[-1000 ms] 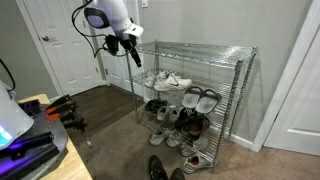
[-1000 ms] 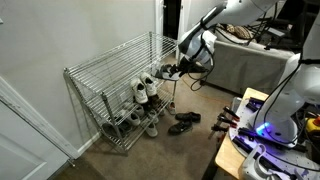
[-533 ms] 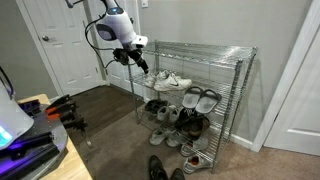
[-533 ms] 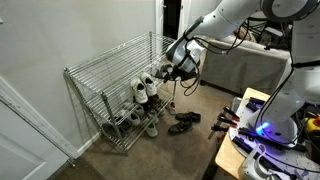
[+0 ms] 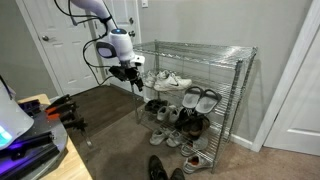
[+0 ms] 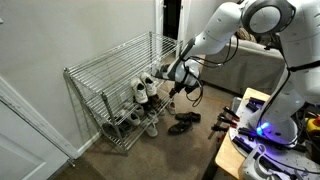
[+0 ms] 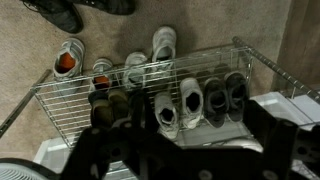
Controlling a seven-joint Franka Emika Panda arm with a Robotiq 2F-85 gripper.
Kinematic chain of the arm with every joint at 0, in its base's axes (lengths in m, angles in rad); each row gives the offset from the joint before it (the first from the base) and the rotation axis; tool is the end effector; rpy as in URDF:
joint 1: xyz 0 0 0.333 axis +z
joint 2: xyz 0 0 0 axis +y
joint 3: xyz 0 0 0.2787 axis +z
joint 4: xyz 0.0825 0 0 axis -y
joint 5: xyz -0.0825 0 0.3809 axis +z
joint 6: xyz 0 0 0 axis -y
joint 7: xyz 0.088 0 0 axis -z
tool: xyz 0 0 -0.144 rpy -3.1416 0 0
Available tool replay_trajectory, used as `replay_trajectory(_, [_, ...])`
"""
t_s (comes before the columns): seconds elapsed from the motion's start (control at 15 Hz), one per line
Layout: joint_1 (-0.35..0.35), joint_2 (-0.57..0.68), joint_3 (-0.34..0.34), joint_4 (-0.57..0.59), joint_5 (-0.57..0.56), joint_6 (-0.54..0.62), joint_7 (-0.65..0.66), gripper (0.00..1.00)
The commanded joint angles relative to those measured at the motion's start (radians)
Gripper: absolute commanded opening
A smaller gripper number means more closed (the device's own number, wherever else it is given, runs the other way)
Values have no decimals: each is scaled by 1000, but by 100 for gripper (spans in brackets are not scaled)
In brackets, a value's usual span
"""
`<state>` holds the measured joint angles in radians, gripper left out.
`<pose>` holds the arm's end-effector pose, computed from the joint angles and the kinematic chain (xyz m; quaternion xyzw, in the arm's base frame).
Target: Pick up the white pair of nike sneakers from the second shelf from the top of the shoe rack and put them on the top shelf of the shoe rack
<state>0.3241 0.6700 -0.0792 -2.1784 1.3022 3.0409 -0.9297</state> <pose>0.4953 0.0440 0.0240 -0.9898 0.0443 -0.1192 0.0640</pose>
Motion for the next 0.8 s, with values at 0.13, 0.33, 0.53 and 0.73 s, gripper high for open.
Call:
replay_trajectory(0.13, [-59,-34,116,54,109,59,-251,100])
replay_trajectory(0.33, [-96,-39,169,113,216,57,-411,100])
replay_trajectory(0.53, [-97,-46,153,63,180,-5,-403,100])
replay_trajectory(0.73, [-119,-49,168,65,258,30,-552,100])
